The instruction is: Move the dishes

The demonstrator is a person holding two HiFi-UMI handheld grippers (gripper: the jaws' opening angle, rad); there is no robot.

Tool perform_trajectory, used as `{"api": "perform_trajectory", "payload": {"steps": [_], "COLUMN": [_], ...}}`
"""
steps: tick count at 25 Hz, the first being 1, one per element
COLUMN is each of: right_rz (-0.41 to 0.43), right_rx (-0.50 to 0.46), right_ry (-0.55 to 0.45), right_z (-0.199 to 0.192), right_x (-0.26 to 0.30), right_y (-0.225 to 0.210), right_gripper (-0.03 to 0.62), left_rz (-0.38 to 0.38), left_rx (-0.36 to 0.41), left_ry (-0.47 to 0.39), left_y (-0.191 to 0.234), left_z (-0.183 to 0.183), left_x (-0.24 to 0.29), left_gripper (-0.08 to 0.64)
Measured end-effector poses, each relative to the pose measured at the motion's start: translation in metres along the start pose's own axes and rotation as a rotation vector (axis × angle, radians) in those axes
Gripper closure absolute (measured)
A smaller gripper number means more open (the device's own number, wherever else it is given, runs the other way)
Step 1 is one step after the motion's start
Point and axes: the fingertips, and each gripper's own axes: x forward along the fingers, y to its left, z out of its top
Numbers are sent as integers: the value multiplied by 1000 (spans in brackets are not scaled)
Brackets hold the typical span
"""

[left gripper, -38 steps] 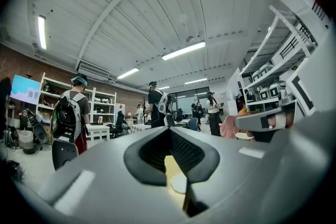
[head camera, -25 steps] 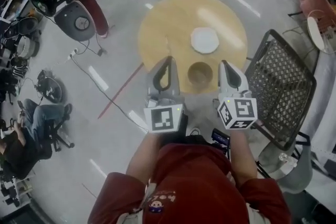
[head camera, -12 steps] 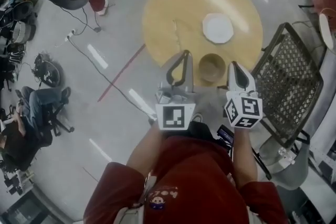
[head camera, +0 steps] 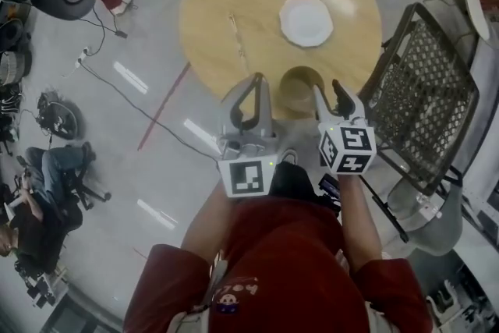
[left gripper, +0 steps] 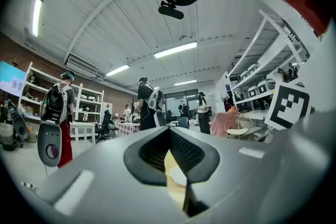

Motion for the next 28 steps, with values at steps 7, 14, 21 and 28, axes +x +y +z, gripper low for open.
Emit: {"api": "perform_trajectory", "payload": {"steps": [7, 14, 21, 28], "right_rz": [-14, 4, -34, -53], "right_rx": [61, 115, 145, 157], "right_ry": [140, 216, 230, 220], "right_z": [-42, -69, -77, -71], "right_x": [20, 34, 37, 37], "right_y": [-12, -12, -22, -19], "right_gripper": [402, 402, 474, 571], "left_rz": [-14, -23, -29, -11], "left_rx": [-12, -19, -29, -43], "left_ry": [30, 50, 53, 56], "left_y": [-7, -12, -13, 0], "left_z": [-19, -33, -39, -37], "left_x": [8, 12, 15, 16], "left_gripper": [553, 554, 554, 554]}}
